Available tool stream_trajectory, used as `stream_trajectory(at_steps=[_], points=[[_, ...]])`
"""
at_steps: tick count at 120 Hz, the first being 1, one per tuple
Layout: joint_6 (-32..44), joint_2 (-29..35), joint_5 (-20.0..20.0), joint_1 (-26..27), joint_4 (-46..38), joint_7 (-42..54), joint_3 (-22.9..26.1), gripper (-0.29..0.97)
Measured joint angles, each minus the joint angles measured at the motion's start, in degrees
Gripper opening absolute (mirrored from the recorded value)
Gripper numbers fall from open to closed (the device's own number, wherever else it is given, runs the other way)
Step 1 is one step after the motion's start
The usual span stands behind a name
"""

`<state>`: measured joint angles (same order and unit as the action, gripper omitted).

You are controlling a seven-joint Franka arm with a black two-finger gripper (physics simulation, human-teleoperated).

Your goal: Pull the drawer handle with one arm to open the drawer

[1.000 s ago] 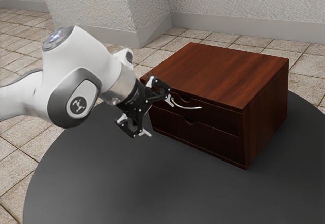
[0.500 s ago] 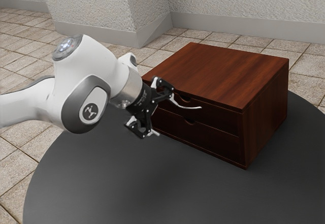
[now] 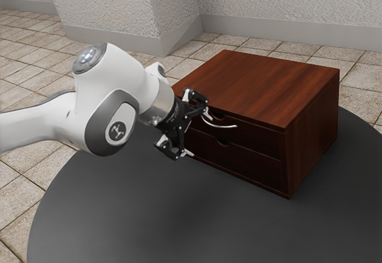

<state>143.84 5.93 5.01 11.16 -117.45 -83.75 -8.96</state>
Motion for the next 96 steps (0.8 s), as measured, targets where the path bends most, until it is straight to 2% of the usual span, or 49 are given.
stream_trajectory(at_steps=[96], points=[[1.44, -3.44, 0.24, -0.43, 1.77, -1.32, -0.53, 0.68]])
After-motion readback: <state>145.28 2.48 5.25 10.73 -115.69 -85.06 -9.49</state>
